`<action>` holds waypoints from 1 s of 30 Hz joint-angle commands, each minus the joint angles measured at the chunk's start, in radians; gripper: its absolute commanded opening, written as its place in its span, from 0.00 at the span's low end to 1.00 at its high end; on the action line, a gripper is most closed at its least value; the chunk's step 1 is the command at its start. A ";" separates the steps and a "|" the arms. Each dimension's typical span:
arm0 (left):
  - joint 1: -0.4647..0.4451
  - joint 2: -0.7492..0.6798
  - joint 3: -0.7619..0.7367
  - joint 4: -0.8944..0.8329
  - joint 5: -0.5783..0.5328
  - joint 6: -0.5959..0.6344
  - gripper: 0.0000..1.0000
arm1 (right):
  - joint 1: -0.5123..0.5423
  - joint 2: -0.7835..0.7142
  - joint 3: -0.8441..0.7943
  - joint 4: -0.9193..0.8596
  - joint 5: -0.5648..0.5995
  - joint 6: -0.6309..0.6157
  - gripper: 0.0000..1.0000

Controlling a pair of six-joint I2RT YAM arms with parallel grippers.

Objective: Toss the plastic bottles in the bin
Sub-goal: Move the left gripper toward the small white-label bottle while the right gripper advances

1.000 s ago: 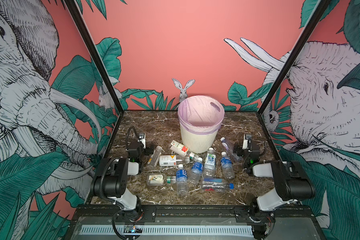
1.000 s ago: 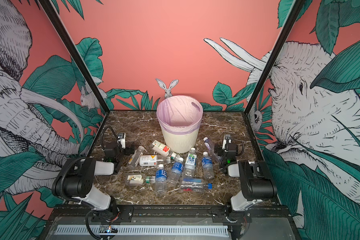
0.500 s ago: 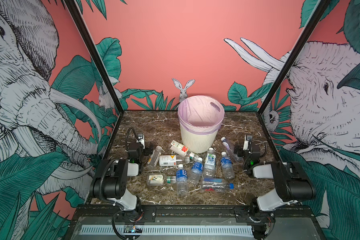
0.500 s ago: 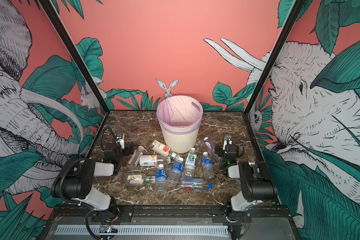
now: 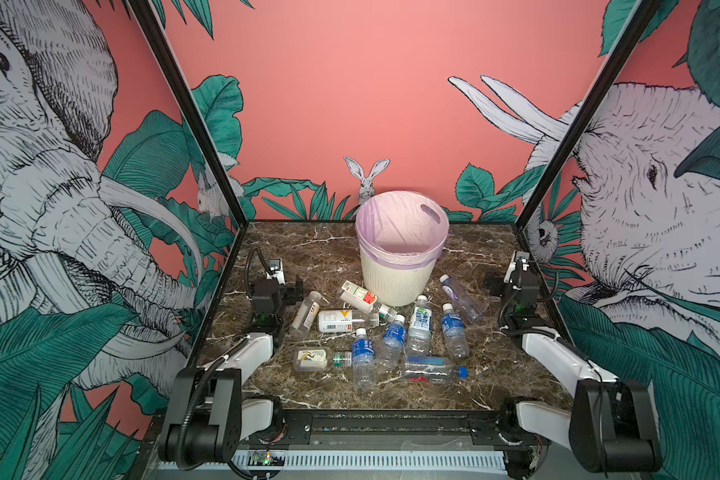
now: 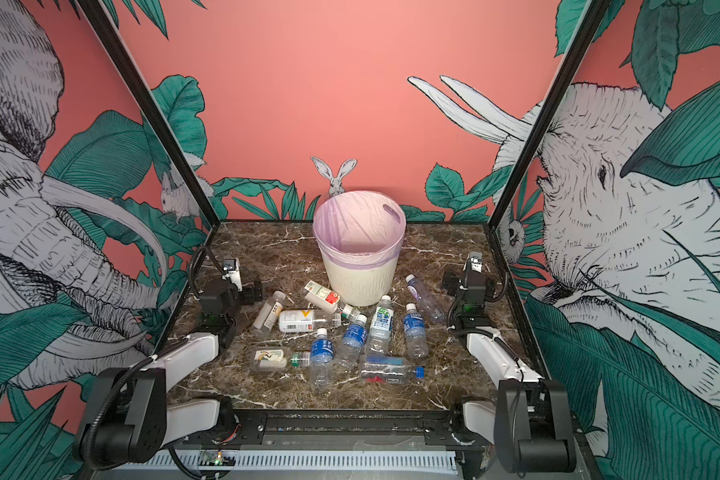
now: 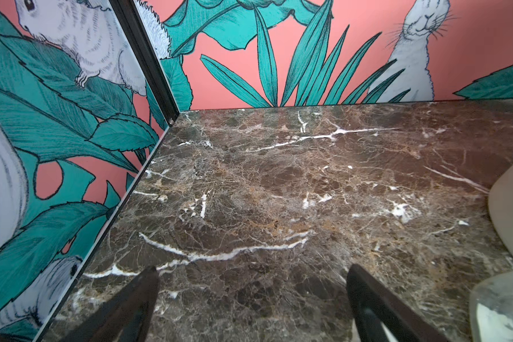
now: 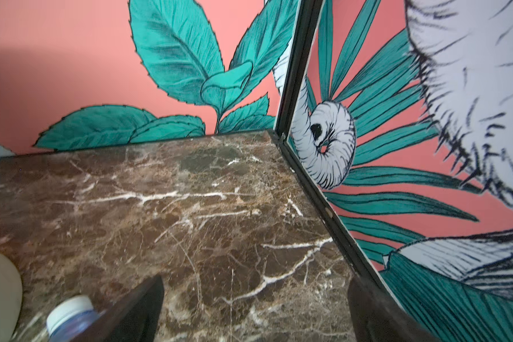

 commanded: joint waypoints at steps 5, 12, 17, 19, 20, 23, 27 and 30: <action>-0.040 -0.071 0.125 -0.281 0.064 -0.117 1.00 | 0.001 0.068 0.300 -0.613 0.092 0.316 0.99; -0.109 -0.130 0.142 -0.382 0.124 -0.126 1.00 | 0.015 -0.007 0.248 -0.652 -0.072 0.284 0.99; -0.137 -0.121 0.163 -0.483 0.127 -0.123 1.00 | 0.033 -0.036 0.241 -0.700 -0.134 0.260 0.99; -0.138 -0.106 0.164 -0.510 0.084 -0.133 1.00 | 0.043 -0.049 0.236 -0.710 -0.151 0.258 0.99; -0.138 -0.096 0.163 -0.514 0.063 -0.136 1.00 | 0.047 -0.055 0.233 -0.711 -0.159 0.257 0.99; -0.135 -0.059 0.151 -0.485 0.033 -0.152 0.99 | 0.066 -0.064 0.227 -0.708 -0.183 0.254 0.99; -0.068 -0.017 0.143 -0.433 0.056 -0.212 0.99 | 0.093 -0.055 0.227 -0.707 -0.219 0.248 0.99; 0.020 0.009 0.133 -0.375 0.091 -0.259 0.98 | 0.109 -0.048 0.226 -0.712 -0.224 0.246 0.99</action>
